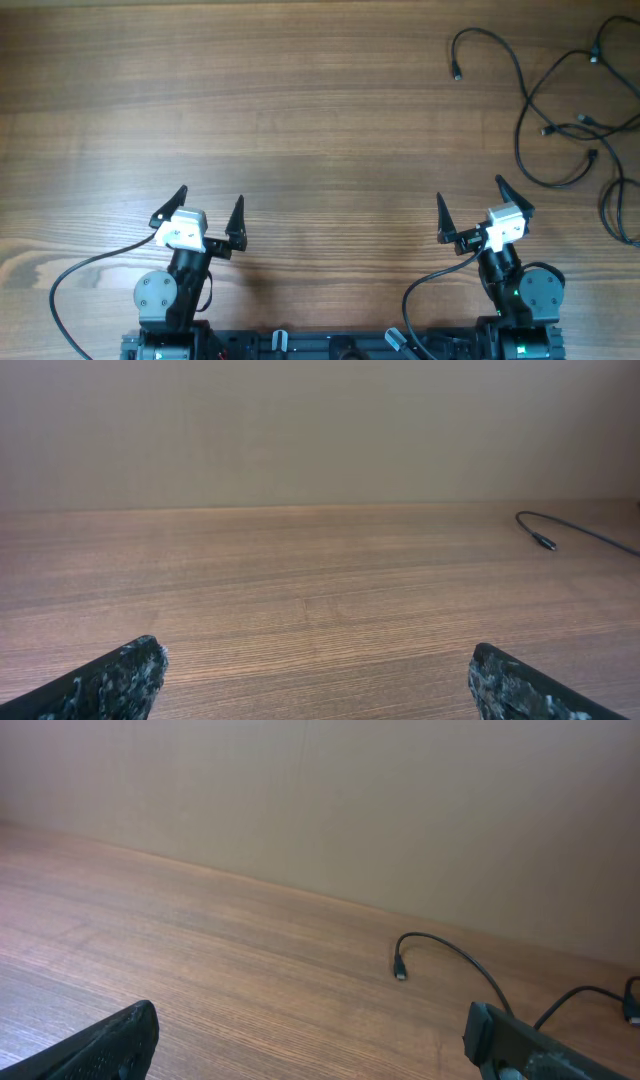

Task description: Untangle cables

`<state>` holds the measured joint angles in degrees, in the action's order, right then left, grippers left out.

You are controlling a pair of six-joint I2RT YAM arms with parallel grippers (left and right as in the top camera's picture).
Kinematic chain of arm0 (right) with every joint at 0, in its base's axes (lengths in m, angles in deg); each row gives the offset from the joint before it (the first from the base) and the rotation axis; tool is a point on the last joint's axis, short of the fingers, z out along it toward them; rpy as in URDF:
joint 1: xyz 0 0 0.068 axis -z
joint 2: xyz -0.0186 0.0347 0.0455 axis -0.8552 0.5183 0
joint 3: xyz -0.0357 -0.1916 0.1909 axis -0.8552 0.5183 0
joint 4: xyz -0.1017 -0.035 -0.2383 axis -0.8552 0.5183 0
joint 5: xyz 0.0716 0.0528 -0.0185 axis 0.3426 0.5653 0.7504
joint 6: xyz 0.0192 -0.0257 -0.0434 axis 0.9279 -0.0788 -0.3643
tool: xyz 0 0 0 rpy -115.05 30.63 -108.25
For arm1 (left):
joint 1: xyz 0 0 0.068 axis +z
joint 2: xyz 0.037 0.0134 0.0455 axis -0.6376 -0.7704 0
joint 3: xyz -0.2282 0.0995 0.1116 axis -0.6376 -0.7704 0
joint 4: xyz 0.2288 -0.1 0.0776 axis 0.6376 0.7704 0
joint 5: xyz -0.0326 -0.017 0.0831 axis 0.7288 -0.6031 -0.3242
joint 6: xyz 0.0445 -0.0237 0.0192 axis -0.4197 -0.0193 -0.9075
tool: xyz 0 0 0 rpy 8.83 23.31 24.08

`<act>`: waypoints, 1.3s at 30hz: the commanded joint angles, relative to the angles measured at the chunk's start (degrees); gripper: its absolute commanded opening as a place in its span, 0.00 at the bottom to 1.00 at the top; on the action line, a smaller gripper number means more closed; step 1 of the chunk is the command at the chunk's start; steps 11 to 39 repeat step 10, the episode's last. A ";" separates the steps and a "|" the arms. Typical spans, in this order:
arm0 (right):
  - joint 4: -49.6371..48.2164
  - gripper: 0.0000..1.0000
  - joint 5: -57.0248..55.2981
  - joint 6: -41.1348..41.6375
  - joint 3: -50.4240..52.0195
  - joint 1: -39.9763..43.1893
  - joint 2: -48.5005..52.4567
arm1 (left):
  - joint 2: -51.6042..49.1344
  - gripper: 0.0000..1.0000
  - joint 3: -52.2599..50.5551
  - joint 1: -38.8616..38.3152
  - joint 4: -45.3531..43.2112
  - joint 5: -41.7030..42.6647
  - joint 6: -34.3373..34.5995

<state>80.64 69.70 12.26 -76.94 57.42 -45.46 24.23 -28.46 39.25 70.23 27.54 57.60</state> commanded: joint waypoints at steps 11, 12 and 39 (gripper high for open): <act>-0.26 1.00 0.92 -0.74 0.07 -0.28 -0.57 | 0.61 1.00 -0.37 0.31 0.17 -0.33 -1.07; -0.26 1.00 0.92 -0.74 0.07 -0.28 -0.57 | 0.61 1.00 -0.37 0.31 0.17 -0.33 -1.07; -0.26 1.00 0.92 -0.74 0.07 -0.28 -0.57 | 0.61 1.00 -0.37 0.31 0.17 -0.33 -1.07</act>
